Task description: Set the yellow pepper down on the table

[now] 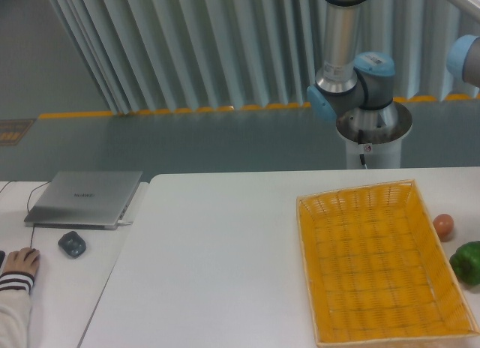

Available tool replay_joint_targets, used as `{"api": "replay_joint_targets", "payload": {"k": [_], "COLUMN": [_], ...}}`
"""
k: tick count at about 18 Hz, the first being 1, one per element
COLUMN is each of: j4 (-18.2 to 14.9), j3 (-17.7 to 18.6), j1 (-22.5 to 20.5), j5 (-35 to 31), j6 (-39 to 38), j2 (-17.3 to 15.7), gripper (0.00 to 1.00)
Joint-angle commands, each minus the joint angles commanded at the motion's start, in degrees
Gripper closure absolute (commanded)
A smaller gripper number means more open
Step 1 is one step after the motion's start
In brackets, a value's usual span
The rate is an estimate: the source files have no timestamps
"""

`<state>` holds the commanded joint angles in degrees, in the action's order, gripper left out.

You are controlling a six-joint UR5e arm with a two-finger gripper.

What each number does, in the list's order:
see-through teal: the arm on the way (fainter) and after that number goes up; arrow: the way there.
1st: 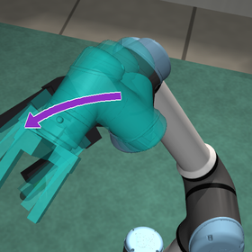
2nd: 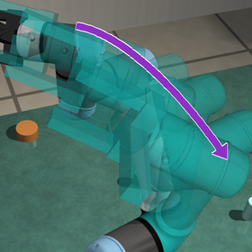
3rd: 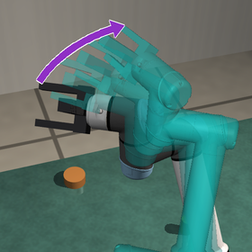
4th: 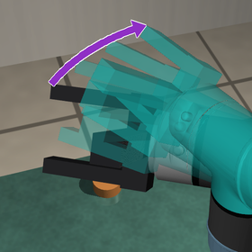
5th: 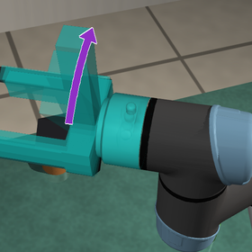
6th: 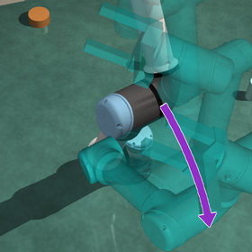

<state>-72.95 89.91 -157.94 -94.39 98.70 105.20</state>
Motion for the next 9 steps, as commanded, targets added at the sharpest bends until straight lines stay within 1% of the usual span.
{"api": "replay_joint_targets", "payload": {"k": [3, 5, 7, 8, 9], "j4": [2.7, 5.8, 7.6, 8.3, 8.6], "j3": [0.0, 0.0, 0.0, 0.0, 0.0], "j1": [0.1, 0.1, 0.1, 0.1, 0.3], "j5": [0.0, -0.1, -0.1, -0.1, -0.1], "j6": [-0.1, -0.1, -0.1, -0.2, -0.2], "j2": [1.8, 4.0, 5.4, 6.0, 6.2], "gripper": [0.62, 0.61, 0.59, 0.58, 0.56]}}
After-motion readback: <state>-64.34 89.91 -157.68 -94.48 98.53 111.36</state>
